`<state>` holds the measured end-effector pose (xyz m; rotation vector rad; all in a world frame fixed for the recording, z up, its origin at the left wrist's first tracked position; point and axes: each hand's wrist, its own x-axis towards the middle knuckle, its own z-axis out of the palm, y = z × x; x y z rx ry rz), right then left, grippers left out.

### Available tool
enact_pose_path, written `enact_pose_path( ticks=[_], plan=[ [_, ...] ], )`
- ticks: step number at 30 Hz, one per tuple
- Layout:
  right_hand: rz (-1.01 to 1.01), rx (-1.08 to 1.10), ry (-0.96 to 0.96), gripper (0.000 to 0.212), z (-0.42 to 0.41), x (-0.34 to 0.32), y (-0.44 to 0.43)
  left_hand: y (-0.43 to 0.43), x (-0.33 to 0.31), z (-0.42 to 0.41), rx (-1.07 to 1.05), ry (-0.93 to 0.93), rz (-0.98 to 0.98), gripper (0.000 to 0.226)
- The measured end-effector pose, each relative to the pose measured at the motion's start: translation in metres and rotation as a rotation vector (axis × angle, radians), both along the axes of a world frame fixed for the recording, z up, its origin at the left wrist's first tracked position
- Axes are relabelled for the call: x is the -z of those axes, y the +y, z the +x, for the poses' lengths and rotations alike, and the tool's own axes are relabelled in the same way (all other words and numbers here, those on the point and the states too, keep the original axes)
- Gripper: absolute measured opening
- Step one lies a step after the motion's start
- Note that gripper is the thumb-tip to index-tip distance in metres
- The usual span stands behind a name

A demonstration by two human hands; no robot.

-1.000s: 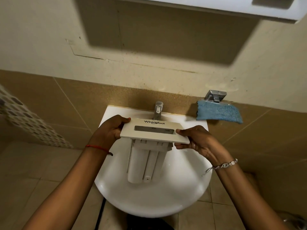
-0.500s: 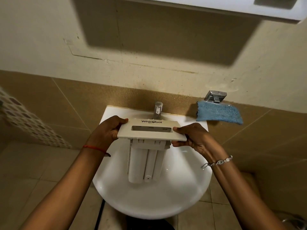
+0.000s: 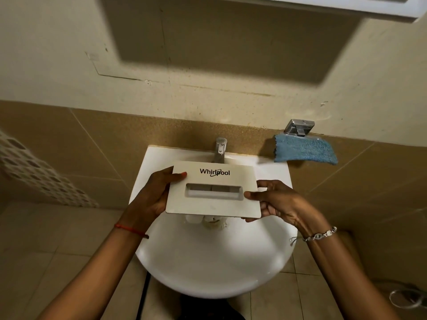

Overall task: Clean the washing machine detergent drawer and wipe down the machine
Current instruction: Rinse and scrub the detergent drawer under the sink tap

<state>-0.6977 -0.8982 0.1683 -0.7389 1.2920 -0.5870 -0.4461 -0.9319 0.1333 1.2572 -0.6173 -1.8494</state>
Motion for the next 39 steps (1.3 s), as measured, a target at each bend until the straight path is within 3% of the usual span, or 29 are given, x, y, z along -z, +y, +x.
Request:
enact_pose_path(
  ticks=[9, 22, 30, 39],
  plan=[
    [-0.041, 0.057, 0.074, 0.028, 0.006, 0.007, 0.017, 0.011, 0.006, 0.008, 0.003, 0.000, -0.066, 0.042],
    [-0.132, 0.065, 0.225, 0.031, 0.009, 0.006, 0.035, 0.022, 0.007, 0.013, 0.075, 0.034, -0.161, 0.047],
    [-0.194, 0.067, 0.243, 0.016, 0.002, -0.006, 0.029, 0.031, -0.014, 0.016, 0.278, -0.003, -0.153, 0.072],
    [-0.391, 0.154, 0.072, 0.008, -0.008, -0.054, 0.013, 0.020, -0.079, 0.009, 0.235, -0.058, -0.221, 0.055]
  ],
)
